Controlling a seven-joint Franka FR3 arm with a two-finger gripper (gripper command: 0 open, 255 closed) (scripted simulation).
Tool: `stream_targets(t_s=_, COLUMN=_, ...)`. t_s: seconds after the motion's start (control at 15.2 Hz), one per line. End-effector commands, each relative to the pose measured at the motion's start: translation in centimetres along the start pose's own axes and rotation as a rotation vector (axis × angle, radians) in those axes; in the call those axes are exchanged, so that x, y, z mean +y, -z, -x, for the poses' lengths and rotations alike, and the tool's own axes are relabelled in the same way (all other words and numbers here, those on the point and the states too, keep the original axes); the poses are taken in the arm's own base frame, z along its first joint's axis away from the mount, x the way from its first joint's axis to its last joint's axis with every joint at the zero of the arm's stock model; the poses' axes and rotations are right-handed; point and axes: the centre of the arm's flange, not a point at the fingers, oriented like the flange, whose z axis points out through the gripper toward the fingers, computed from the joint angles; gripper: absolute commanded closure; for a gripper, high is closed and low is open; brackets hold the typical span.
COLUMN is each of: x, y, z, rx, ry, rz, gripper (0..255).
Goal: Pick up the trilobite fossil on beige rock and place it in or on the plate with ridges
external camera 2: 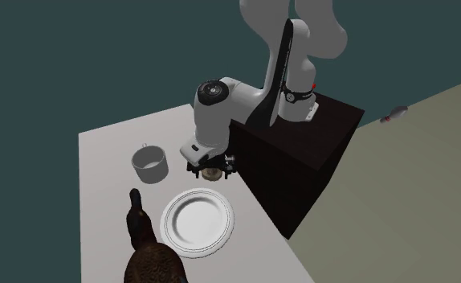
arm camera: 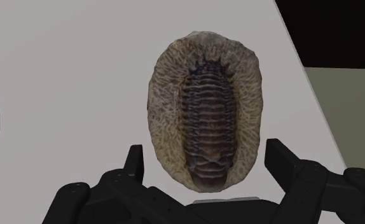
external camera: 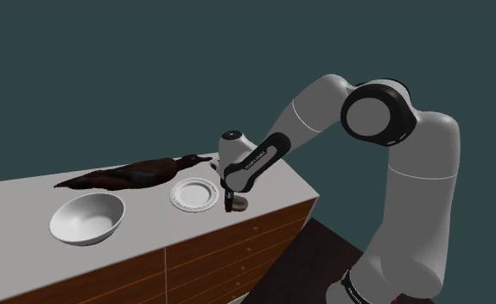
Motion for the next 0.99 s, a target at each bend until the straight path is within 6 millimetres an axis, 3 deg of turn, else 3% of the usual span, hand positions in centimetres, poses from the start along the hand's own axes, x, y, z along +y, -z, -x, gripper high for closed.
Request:
stream_targets(t_s=0.0, x=0.0, y=0.0, z=0.0, rx=0.000, ry=0.000, rz=0.000, gripper=0)
stream_targets(t_s=0.07, x=0.0, y=0.0, z=0.0, rx=0.000, ry=0.000, rz=0.000, gripper=0)
stream_targets(t_s=0.13, x=0.0, y=0.0, z=0.0, rx=0.000, ry=0.000, rz=0.000, gripper=255)
stream_targets(t_s=0.73, x=0.0, y=0.0, z=0.0, rx=0.000, ry=0.000, rz=0.000, gripper=255)
stream_targets(t_s=0.92, x=0.1, y=1.6, z=0.2, rx=0.000, ry=0.000, rz=0.000, gripper=255)
